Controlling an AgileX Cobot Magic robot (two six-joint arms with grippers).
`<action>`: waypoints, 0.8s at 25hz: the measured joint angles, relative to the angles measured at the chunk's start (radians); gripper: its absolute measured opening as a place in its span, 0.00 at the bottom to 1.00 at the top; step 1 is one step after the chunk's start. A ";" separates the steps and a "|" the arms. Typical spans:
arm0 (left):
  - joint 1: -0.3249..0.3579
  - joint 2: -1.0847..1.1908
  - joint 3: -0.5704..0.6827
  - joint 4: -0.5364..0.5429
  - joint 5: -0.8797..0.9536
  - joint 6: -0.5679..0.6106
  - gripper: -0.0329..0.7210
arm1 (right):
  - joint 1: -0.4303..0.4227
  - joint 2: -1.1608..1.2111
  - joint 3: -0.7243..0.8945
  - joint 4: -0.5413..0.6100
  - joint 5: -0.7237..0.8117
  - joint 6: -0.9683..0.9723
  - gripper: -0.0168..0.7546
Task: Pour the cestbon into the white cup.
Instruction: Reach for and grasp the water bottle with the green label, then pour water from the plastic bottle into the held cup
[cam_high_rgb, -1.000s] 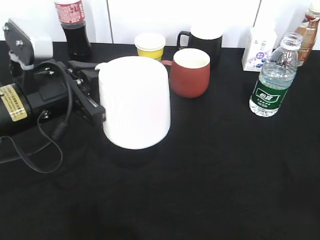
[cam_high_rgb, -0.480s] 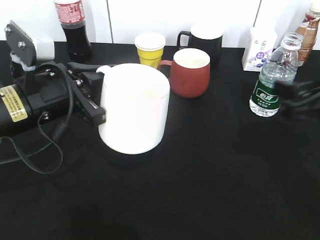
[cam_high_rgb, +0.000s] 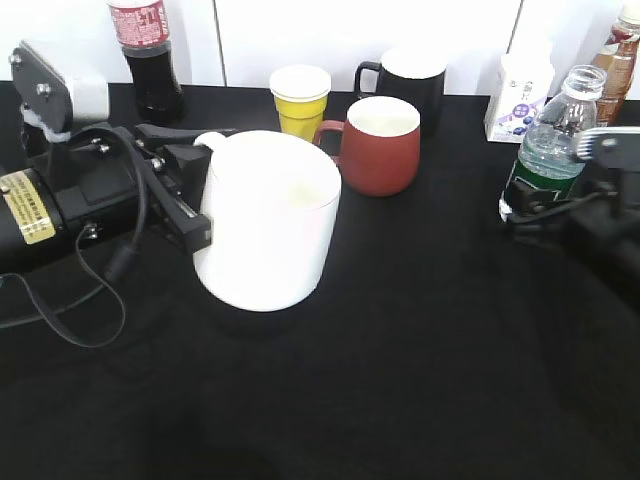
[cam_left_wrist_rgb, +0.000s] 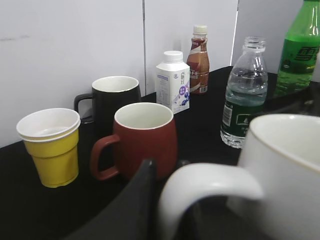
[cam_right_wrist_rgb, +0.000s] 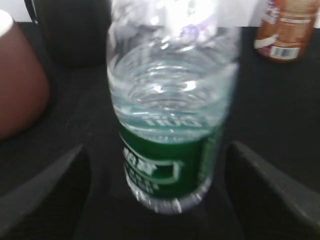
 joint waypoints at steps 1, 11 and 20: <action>0.000 0.000 0.000 0.001 0.000 0.000 0.17 | 0.000 0.037 -0.018 -0.006 -0.020 0.001 0.85; 0.000 0.000 0.000 0.052 0.000 0.000 0.19 | 0.000 0.256 -0.222 0.032 -0.119 0.002 0.79; 0.000 0.000 0.000 0.052 0.000 -0.001 0.19 | -0.001 0.272 -0.249 0.040 -0.141 0.002 0.66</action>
